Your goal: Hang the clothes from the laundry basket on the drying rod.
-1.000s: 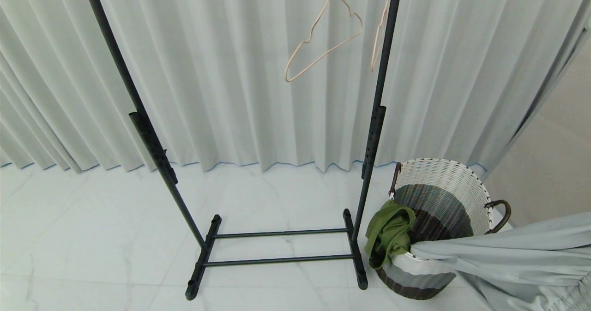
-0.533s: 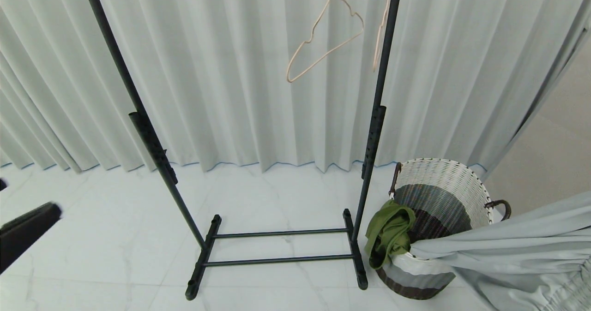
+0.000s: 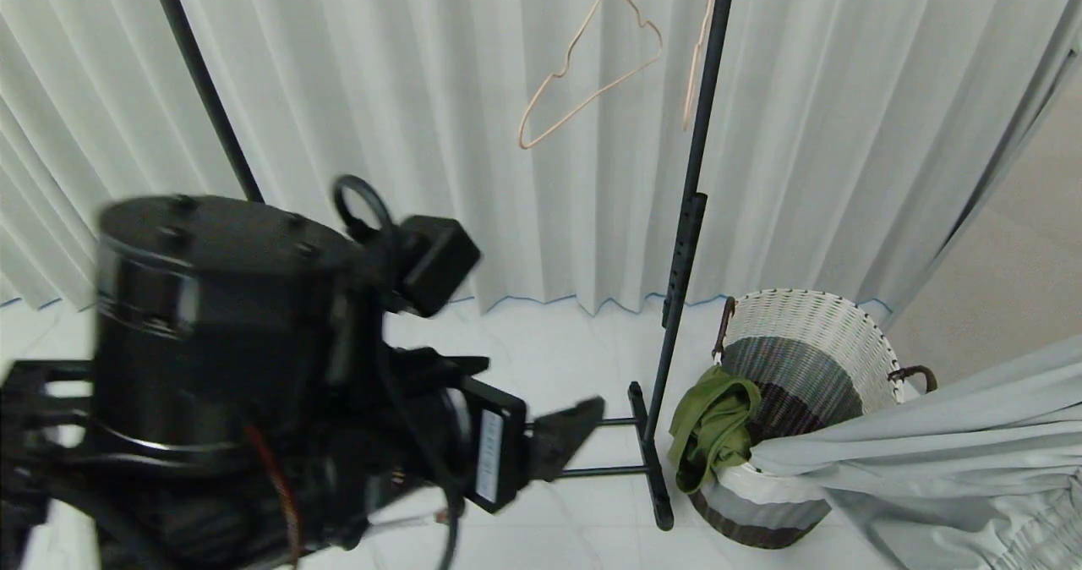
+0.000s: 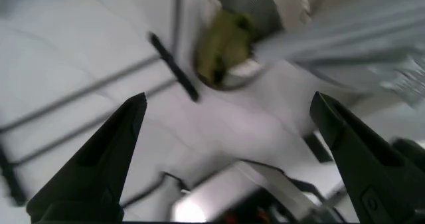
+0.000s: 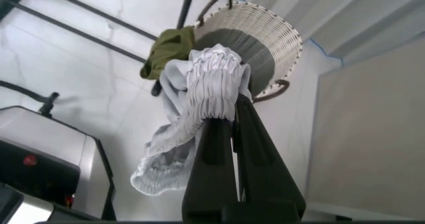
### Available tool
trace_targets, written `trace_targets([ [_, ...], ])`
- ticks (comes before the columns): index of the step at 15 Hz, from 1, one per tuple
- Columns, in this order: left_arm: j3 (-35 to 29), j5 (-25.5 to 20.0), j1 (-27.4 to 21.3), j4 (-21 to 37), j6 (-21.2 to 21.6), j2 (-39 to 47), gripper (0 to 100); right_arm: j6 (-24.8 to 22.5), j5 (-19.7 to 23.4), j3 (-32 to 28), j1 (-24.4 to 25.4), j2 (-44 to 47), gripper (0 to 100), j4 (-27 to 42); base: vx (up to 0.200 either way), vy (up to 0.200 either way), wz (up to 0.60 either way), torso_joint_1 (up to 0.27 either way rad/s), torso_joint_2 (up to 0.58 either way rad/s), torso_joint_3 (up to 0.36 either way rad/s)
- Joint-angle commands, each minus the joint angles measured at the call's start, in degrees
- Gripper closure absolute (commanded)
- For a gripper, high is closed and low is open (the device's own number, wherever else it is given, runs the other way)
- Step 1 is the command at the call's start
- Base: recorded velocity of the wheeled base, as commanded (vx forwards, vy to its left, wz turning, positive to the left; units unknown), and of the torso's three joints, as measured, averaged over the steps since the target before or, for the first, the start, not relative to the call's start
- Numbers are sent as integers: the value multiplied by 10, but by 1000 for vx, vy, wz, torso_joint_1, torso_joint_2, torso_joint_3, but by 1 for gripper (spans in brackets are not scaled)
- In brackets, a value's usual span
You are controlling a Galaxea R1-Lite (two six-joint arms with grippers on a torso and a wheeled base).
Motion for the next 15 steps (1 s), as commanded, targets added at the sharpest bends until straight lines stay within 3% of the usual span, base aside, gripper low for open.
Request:
trace_targets([
  [1,-37,9,-98,-27,-69,140,0,1,3,0,9,2,100,-4,0,0,0,0,0,0],
  [3,-70,10,-144,-41,-118,199,0,3,3,0,19,0,100,-8,0,0,0,0,0,0],
  [4,-110,11,-174,-43,-161,248,0,4,3,3,23,2,100,-16,0,0,0,0,0,0],
  [6,-185,16,-205,-43,-205,321,0,10,3,14,31,8,100,-28,0,0,0,0,0,0],
  [11,-386,29,-220,-43,-228,453,0,25,3,20,38,17,100,-36,0,0,0,0,0,0],
  [15,-418,27,-220,-43,-228,481,0,33,3,20,38,25,100,-48,0,0,0,0,0,0],
])
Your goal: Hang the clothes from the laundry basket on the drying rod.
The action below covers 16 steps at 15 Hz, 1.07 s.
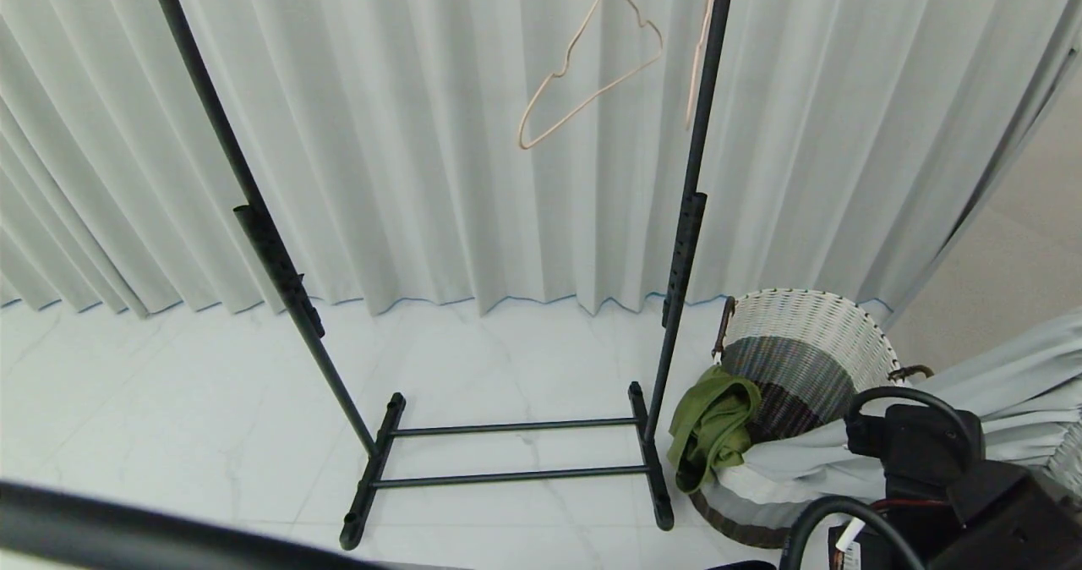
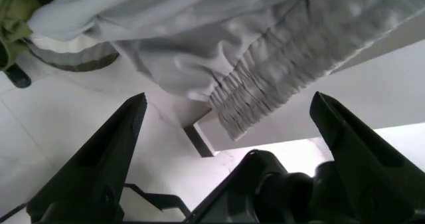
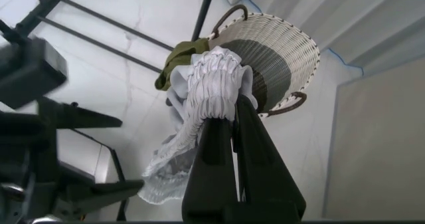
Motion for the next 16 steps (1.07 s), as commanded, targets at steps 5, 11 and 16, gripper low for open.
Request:
trace_targets([
  [5,-59,4,9,0,4,77,0,0,0,-1,12,6,100,0,0,0,0,0,0,0],
  [11,-77,45,21,2,26,125,0,0,-1,-1,15,-6,100,1,0,0,0,0,0,0],
  [16,-32,53,21,3,27,105,100,6,-3,1,14,-7,100,1,0,0,0,0,0,0],
])
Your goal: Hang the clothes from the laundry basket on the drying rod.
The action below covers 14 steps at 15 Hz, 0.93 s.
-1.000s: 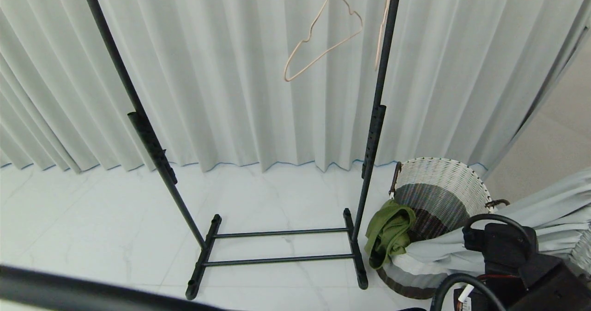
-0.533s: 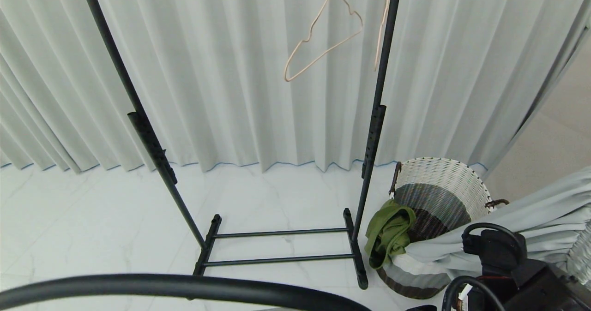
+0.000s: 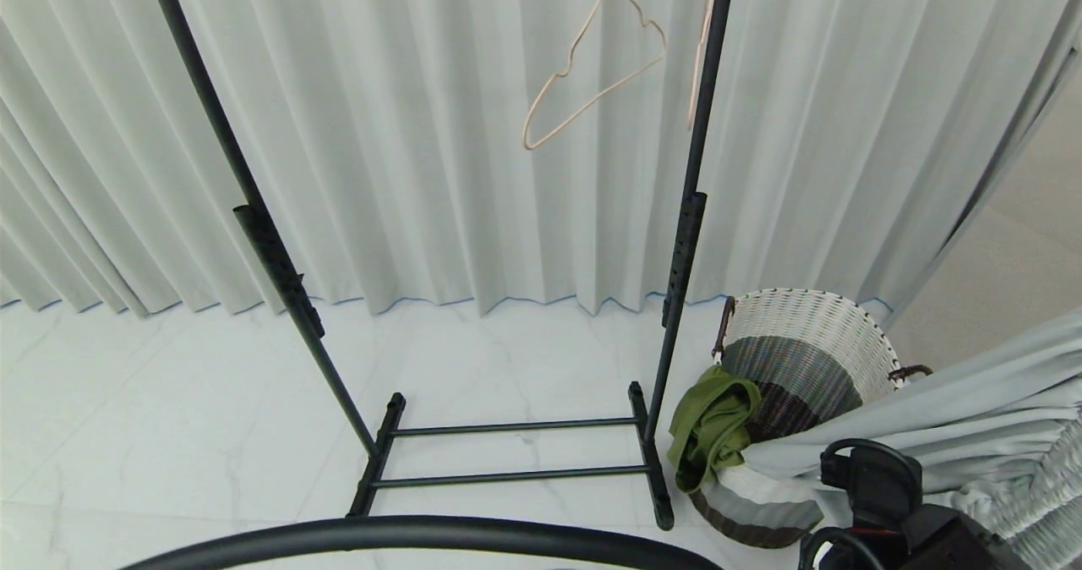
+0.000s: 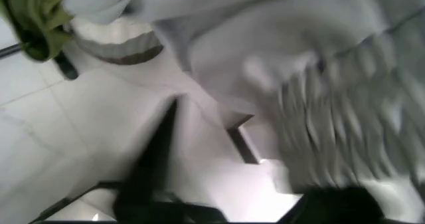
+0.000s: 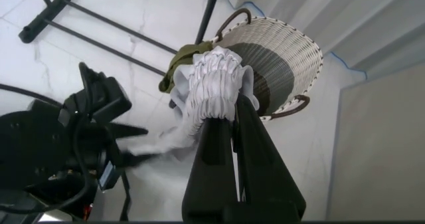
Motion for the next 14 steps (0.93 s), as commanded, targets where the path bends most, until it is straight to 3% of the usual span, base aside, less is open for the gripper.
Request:
trace_targets([
  [1,41,16,0,-1,3,-26,100,2,-1,2,-1,-1,100,1,0,0,0,0,0,0],
  [5,188,37,1,-9,6,-127,100,4,2,3,-1,7,100,0,0,0,0,0,0,0],
  [8,299,37,23,-70,18,-227,100,4,20,2,3,7,100,-1,0,0,0,0,0,0],
  [10,360,18,45,-70,28,-305,100,0,48,3,13,5,100,-1,0,0,0,0,0,0],
  [14,426,-20,66,-71,63,-412,100,0,49,9,61,12,100,-25,0,0,0,0,0,0],
])
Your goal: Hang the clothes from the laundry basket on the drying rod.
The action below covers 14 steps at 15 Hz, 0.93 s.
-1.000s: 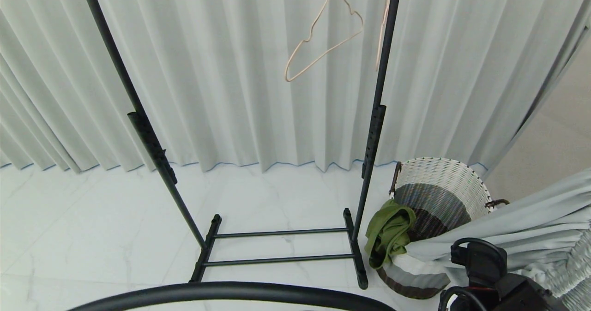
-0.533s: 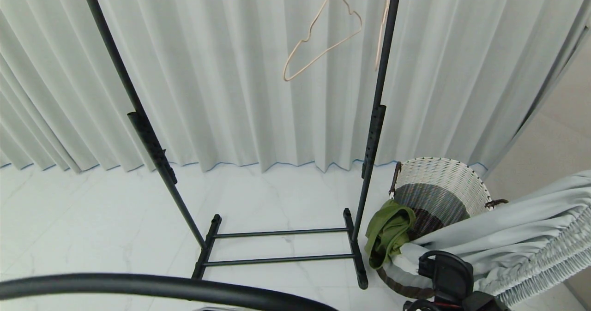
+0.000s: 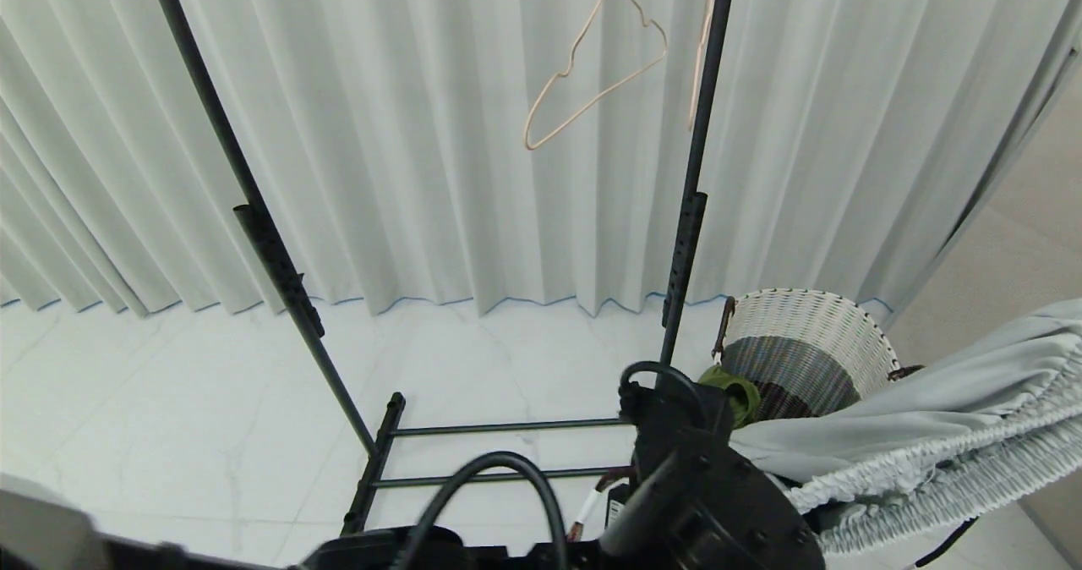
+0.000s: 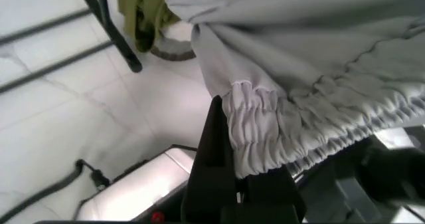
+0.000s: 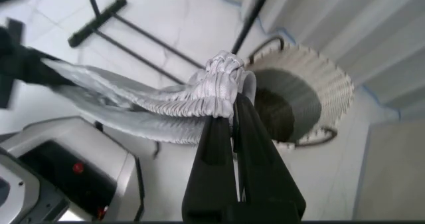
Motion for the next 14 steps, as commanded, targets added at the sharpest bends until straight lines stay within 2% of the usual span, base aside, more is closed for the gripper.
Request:
trace_targets([
  [1,35,-7,24,-3,24,-97,100,-1,0,12,18,9,100,-23,0,0,0,0,0,0],
  [3,42,-14,41,-3,46,-146,100,-1,0,25,40,26,100,-67,0,0,0,0,0,0],
  [6,66,-21,42,-3,116,-227,100,0,0,25,62,59,100,-117,0,0,0,0,0,0],
  [12,75,-23,46,32,149,-337,100,1,0,20,118,117,100,-187,0,0,0,0,0,0],
  [14,75,-51,57,77,151,-399,100,2,-1,20,135,142,100,-226,0,0,0,0,0,0],
])
